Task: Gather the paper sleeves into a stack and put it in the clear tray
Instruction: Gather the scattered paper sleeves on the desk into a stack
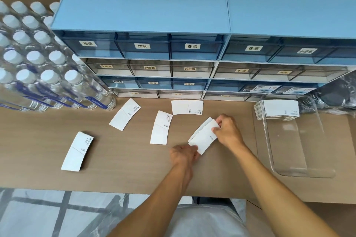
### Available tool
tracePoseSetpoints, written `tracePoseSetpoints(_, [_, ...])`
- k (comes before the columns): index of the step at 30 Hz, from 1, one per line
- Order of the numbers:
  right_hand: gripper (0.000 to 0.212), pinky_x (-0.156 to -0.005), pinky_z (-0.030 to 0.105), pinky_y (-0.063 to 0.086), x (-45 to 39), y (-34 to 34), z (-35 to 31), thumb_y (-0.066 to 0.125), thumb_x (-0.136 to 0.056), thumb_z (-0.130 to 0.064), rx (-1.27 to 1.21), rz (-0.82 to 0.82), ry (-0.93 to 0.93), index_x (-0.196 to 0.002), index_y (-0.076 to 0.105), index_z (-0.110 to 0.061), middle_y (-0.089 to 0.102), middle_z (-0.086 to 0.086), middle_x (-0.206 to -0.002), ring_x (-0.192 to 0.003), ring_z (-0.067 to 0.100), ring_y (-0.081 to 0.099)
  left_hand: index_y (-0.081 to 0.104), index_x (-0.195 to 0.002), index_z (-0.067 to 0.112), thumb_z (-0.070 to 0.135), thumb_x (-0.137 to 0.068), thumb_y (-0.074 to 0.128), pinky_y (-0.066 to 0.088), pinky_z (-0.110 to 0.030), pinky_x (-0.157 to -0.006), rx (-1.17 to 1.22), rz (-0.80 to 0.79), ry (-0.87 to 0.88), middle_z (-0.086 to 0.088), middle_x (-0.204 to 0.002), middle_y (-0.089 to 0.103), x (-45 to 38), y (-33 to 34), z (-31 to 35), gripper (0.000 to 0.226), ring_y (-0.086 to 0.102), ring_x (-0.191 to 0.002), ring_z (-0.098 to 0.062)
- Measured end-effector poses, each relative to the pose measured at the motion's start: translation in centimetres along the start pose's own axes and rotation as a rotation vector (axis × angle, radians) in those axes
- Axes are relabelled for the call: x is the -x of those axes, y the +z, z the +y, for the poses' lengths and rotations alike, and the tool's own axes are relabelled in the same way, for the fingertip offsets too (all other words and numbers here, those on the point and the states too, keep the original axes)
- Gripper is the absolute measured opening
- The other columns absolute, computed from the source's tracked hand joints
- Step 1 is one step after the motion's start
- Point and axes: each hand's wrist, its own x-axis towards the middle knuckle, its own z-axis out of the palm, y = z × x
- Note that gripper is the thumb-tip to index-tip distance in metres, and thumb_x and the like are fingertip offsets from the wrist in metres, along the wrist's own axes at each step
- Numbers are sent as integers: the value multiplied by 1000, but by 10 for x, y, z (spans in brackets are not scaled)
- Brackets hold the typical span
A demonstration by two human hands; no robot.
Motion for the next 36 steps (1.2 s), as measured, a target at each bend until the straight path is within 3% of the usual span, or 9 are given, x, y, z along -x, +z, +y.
tracePoseSetpoints(2, [10,-80,38,52,-9,0,-2,62,-75,-10,61,-45,-23,-81,56,-15,63,13,-100,-90,35,62,57,-76,1,-7,-80,67,54,-33,-70,5,38,-14,-9,-60,54,-1,6,-2,13,53,-55,-21])
tracePoseSetpoints(8, [16,-92,40,47,-24,1,-1,59,-78,-12,175,-84,-60,-93,57,-18,57,9,-114,-109,35,54,57,-65,8,-7,-78,65,51,-19,-50,82,83,-68,-7,-63,59,2,16,-4,21,59,-51,-19])
tracePoseSetpoints(15, [21,-97,41,43,-28,-1,1,58,-80,-9,242,-98,-72,-99,53,-17,61,9,-117,-118,34,51,63,-67,3,-9,-77,63,58,-26,-60,155,95,-145,-7,-64,65,2,24,-1,15,64,-46,-17])
tracePoseSetpoints(19, [23,-92,40,49,-29,-4,-1,58,-77,-8,169,-127,-34,-98,58,-16,63,8,-113,-110,32,57,58,-77,7,-6,-84,62,57,-24,-63,136,-9,-149,-10,-77,62,-2,18,-3,15,63,-55,-15])
tracePoseSetpoints(24, [14,-75,33,50,-23,-2,-2,66,-77,-12,8,-199,26,-90,60,-12,63,3,-91,-90,27,64,55,-63,7,-6,-79,64,47,-26,-53,86,80,-100,-3,-49,52,-2,11,2,22,46,-43,-18])
tracePoseSetpoints(26, [14,-69,31,47,-16,3,-5,67,-78,-13,-42,-201,27,-89,59,-12,60,-1,-85,-83,24,61,58,-66,7,-5,-80,66,45,-24,-47,94,88,-75,-3,-47,52,-1,1,6,20,45,-41,-17])
tracePoseSetpoints(32, [13,-64,30,43,-5,23,-41,67,-78,-12,-80,-196,-59,-85,56,-12,60,3,-89,-79,23,57,54,-73,7,0,-85,67,42,-23,-46,169,129,-48,-7,-56,55,-5,-36,22,19,46,-44,-17])
tracePoseSetpoints(36, [15,-63,27,39,-11,37,-85,65,-77,-13,89,-234,-239,-84,53,-19,56,2,-100,-88,22,56,50,-72,10,3,-85,69,40,-16,-38,279,187,-52,-6,-56,55,-3,-54,25,24,46,-40,-14])
